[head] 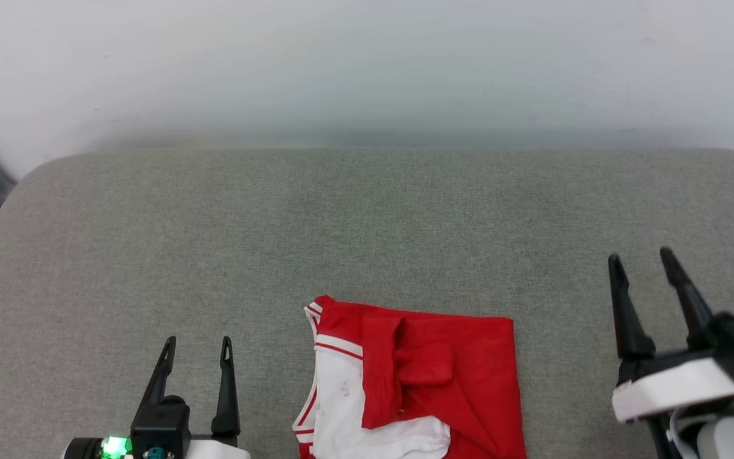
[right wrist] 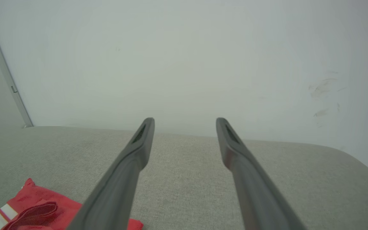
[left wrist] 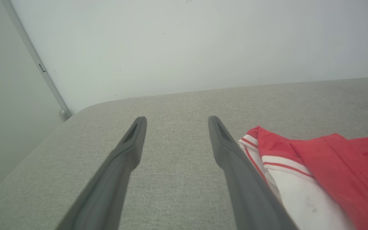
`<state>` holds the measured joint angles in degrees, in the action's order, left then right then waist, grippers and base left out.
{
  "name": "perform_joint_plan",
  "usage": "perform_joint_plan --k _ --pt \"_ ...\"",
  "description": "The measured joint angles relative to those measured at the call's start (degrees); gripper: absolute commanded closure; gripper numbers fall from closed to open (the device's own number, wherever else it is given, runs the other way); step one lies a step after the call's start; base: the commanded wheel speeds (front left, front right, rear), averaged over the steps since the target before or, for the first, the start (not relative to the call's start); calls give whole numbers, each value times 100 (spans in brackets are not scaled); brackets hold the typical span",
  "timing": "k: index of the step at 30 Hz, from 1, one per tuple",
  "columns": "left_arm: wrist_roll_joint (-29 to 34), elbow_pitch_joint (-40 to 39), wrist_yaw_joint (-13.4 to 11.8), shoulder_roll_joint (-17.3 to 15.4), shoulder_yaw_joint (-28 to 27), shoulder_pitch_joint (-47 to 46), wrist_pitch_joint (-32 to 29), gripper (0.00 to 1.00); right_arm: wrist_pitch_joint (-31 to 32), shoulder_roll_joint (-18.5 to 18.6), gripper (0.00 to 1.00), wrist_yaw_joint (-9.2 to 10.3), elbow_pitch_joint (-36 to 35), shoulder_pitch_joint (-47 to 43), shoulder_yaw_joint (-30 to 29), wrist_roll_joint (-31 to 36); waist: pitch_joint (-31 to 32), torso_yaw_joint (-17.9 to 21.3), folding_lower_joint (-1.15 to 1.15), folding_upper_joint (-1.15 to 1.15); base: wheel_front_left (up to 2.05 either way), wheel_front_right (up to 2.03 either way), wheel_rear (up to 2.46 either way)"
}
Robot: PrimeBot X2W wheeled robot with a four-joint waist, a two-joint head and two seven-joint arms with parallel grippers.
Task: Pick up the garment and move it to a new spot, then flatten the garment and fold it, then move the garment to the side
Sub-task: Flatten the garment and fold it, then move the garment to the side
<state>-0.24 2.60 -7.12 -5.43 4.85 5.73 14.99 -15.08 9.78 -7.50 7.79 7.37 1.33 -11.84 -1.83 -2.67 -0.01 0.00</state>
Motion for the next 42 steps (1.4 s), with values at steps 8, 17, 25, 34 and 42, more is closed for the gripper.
perform_joint_plan --k 8,17,25,34,42 --pt "-34 -16 7 8 1 50 0 0 0 -531 0 0 -437 -1048 -333 232 74 -27 0 0 0 0 0" --pt "-35 -25 40 14 -5 92 0 0 1 -653 0 0 -541 -1327 -413 285 87 -51 0 0 0 0 0" --pt "-35 -24 56 21 -10 85 1 0 1 -492 0 0 -816 -663 -645 283 45 -63 0 0 0 0 0" --pt "-43 -20 85 45 13 15 1 0 1238 1007 0 0 -744 797 290 -439 -16 -126 1 0 0 0 0" --pt "-52 -30 107 70 26 -24 1 0 4117 2087 0 0 -509 1272 1257 -2696 -129 -218 1 0 0 0 0"
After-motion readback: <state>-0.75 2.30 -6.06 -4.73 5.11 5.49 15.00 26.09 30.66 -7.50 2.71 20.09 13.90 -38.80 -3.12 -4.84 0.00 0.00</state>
